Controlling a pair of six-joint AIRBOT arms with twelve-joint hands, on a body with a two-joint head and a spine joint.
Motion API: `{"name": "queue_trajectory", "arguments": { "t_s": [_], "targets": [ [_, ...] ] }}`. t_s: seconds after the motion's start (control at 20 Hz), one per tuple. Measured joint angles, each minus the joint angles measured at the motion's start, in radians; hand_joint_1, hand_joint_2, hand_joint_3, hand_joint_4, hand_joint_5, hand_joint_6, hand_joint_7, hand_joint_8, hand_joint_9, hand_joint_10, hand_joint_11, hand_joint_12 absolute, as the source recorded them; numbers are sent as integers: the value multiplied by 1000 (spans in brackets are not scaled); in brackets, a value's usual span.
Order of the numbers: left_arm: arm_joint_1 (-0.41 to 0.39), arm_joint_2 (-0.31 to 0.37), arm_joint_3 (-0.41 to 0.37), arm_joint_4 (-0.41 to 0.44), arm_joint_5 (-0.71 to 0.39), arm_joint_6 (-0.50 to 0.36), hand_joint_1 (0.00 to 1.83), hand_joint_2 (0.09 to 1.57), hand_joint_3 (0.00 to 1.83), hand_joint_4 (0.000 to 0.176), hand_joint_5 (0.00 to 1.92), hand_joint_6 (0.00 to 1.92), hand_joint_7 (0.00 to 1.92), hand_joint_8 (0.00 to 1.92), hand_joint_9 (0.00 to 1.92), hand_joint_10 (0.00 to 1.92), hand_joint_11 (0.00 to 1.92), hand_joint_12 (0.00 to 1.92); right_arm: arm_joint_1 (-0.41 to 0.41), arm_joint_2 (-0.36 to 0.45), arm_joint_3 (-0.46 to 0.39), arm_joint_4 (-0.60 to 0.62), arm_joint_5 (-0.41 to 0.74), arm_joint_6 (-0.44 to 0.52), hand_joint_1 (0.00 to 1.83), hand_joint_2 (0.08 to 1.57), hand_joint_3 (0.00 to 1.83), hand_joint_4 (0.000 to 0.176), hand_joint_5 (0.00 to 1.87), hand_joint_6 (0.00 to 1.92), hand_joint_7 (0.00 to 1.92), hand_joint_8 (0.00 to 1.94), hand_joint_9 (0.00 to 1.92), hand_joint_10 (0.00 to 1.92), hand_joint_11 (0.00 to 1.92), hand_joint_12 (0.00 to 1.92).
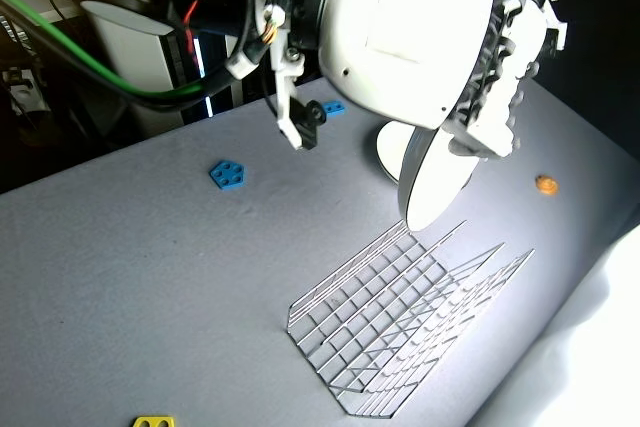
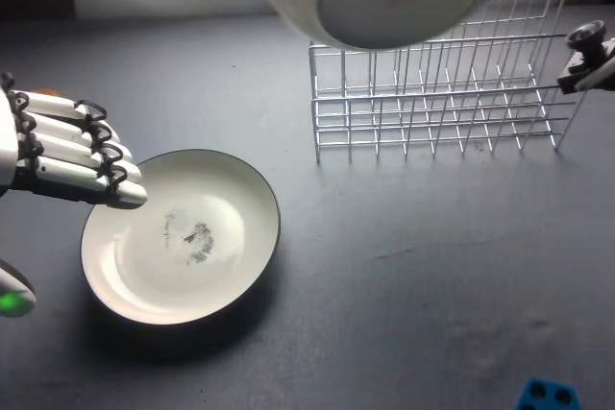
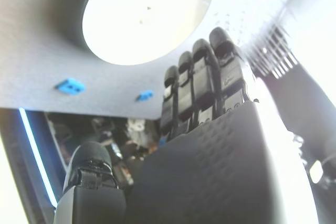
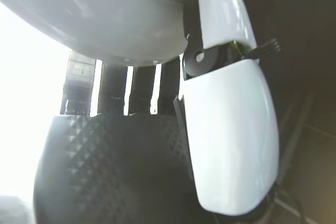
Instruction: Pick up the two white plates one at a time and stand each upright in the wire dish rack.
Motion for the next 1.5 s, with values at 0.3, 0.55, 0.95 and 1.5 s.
{"name": "queue_trajectory", "arguments": {
  "t_s": [0.3, 0.55, 0.95, 1.5],
  "targets": [
    [12, -16, -2, -8, 34, 25, 0, 1114, 0, 0, 185, 6, 219, 4, 194, 4, 0, 515, 0, 14, 52, -8, -92, 60, 1360, 1158, 0, 0, 795, 1215, 928, 1093, 843, 1273, 624, 1402],
    [82, -43, -8, 1, 79, 35, 0, 1101, 0, 0, 187, 5, 214, 4, 191, 5, 0, 519, 0, 14, 79, -13, -113, 64, 1361, 1156, 1, 0, 791, 1211, 930, 1087, 849, 1277, 623, 1416],
    [156, -70, -5, -6, 152, 21, 0, 1112, 2, 0, 203, 1, 240, 1, 214, 2, 0, 570, 5, 21, 108, -167, -140, 204, 1362, 1151, 3, 0, 799, 1198, 941, 1073, 851, 1270, 630, 1414],
    [147, -74, 22, 0, 166, 3, 0, 1116, 2, 0, 194, 6, 229, 8, 197, 6, 0, 539, 7, 20, 170, -140, -159, 242, 1363, 1149, 0, 0, 814, 1186, 945, 1061, 856, 1260, 645, 1394]
  ]
}}
